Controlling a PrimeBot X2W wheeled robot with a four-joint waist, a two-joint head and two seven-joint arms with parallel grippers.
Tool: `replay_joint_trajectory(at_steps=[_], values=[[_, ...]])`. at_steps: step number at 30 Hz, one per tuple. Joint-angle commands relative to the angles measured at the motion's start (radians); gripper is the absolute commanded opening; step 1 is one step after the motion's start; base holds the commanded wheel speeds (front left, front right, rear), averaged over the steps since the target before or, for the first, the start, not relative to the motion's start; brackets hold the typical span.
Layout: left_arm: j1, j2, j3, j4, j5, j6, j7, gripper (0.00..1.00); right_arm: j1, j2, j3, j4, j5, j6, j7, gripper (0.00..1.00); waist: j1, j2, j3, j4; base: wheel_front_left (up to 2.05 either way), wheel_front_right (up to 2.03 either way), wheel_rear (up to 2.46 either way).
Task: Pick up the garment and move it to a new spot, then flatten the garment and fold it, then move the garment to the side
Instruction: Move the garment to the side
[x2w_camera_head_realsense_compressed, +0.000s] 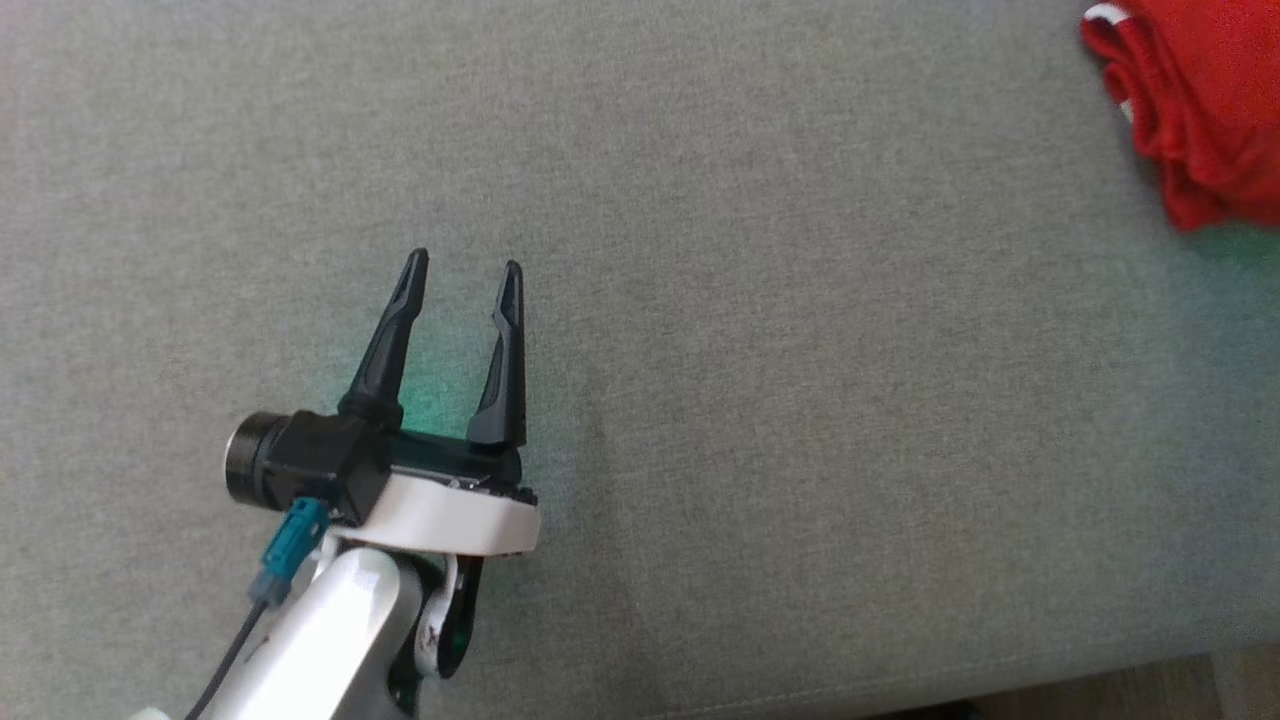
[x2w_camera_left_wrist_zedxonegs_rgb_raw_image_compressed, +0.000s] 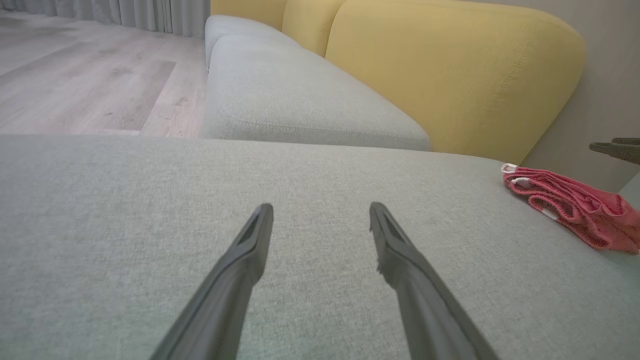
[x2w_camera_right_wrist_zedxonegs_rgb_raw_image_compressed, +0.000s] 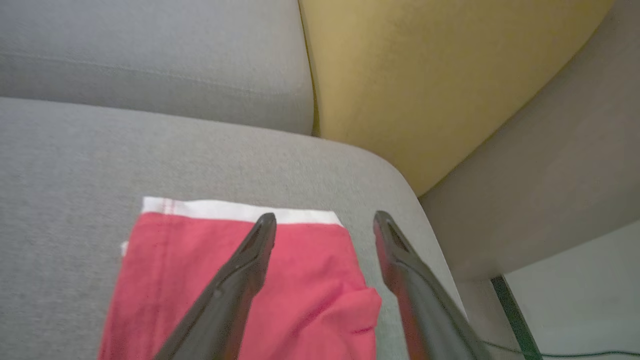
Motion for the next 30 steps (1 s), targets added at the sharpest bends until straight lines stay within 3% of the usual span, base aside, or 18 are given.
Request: replay_joint_trajectory(at_steps=[1, 4, 10, 20, 30], values=[[-0.015, 0.012, 0.025, -0.026, 0.008, 0.004, -0.004, 1.00, -0.010, -0.013, 0.011, -0.036, 0.005, -0.001, -0.012, 1.00, 0.0000, 0.0000, -0.013, -0.001, 0.00, 0.00, 0.00], [-0.006, 0.006, 0.019, -0.015, 0.000, 0.001, -0.010, 1.00, -0.002, 0.007, 0.048, -0.056, 0.021, -0.001, -0.032, 1.00, 0.0000, 0.0000, -0.050, 0.002, 0.00, 0.00, 0.00], [0.040, -0.016, 0.025, 0.037, -0.043, -0.008, -0.046, 1.00, 0.066, 0.105, 0.103, -0.097, 0.057, -0.001, -0.074, 1.00, 0.0000, 0.0000, -0.191, 0.026, 0.00, 0.00, 0.00], [0.164, -0.013, 0.070, 0.115, -0.089, 0.015, -0.091, 1.00, 0.299, 0.262, 0.123, -0.153, 0.052, -0.001, -0.156, 1.00, 0.0000, 0.0000, -0.391, 0.087, 0.00, 0.00, 0.00], [0.301, 0.012, 0.120, 0.134, -0.124, 0.034, -0.109, 1.00, 0.649, 0.402, 0.087, -0.395, -0.023, -0.001, -0.240, 1.00, 0.0000, 0.0000, -0.482, 0.122, 0.00, 0.00, 0.00]])
